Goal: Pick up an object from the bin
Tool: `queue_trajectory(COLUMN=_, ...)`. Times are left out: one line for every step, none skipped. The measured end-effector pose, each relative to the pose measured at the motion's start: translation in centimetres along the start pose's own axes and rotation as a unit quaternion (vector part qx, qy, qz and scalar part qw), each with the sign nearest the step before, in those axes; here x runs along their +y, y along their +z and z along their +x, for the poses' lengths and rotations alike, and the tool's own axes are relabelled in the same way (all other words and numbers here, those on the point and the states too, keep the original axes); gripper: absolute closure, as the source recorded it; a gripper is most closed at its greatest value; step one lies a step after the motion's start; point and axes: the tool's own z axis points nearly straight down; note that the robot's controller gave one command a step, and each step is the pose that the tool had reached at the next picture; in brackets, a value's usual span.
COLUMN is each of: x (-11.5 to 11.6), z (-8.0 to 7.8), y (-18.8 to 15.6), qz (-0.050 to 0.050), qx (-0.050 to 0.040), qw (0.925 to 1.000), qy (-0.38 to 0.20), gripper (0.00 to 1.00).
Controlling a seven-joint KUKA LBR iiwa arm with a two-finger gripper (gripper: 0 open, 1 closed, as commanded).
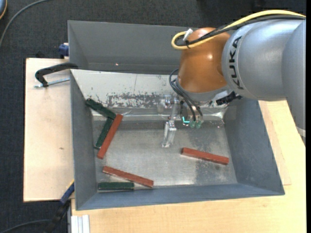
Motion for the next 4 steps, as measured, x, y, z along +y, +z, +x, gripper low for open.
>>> queue_trajectory(x=-11.8, z=3.7, y=3.6, qz=0.002, qx=-0.0016, qw=0.998, qy=0.063, gripper=0.0)
queue_trajectory(x=-10.8, z=4.4, y=7.3, qz=0.0, qx=-0.0013, qw=0.9992, qy=0.039, gripper=0.0)
queue_trajectory(x=-10.8, z=4.3, y=7.1, qz=0.0, qx=-0.0036, qw=0.9992, qy=0.04, gripper=1.0)
queue_trajectory(x=-12.6, z=3.6, y=-8.1, qz=0.001, qx=-0.0104, qw=0.9991, qy=0.042, gripper=1.0)
